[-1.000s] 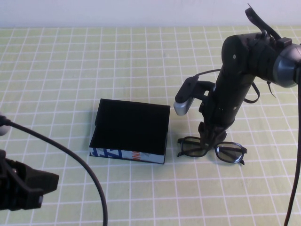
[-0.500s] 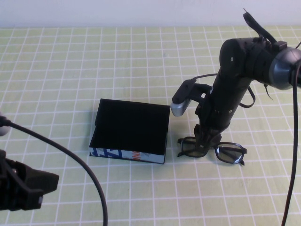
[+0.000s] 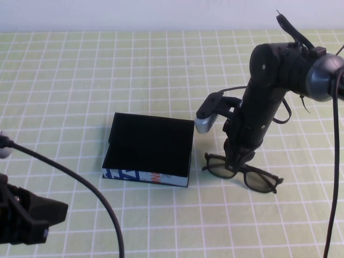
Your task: Return glasses to glasses case
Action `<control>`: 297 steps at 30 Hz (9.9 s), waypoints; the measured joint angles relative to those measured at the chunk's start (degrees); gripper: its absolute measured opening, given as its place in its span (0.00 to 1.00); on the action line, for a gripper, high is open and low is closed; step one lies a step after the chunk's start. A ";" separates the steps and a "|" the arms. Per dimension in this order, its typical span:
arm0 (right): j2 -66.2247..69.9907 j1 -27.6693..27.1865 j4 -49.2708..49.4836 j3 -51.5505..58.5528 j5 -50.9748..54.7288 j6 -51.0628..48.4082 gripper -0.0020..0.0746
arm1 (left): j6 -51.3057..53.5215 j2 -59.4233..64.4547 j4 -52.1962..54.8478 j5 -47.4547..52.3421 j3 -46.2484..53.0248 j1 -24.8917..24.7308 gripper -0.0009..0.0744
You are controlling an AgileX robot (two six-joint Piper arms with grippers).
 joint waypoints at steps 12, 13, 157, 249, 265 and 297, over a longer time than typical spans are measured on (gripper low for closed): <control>-4.69 0.54 3.86 -12.85 1.47 -1.58 0.03 | 0.72 0.00 0.44 1.02 0.00 0.00 0.01; -4.81 0.99 4.58 -14.08 1.47 -1.81 0.03 | 0.72 0.00 0.41 0.90 0.00 0.00 0.01; 19.81 7.24 33.27 -28.74 0.85 17.52 0.00 | 21.68 40.34 -11.12 -31.91 -0.09 -12.14 0.01; -106.42 6.72 5.71 80.79 -60.69 16.70 0.00 | -22.04 -45.96 23.98 -16.35 13.66 3.13 0.01; -106.42 6.72 5.80 80.79 -60.69 16.59 0.00 | -22.04 -45.96 24.36 -16.65 13.74 3.13 0.01; -106.42 6.72 5.80 80.86 -60.69 16.59 0.00 | -44.38 -49.71 45.15 -47.65 44.09 -8.71 0.01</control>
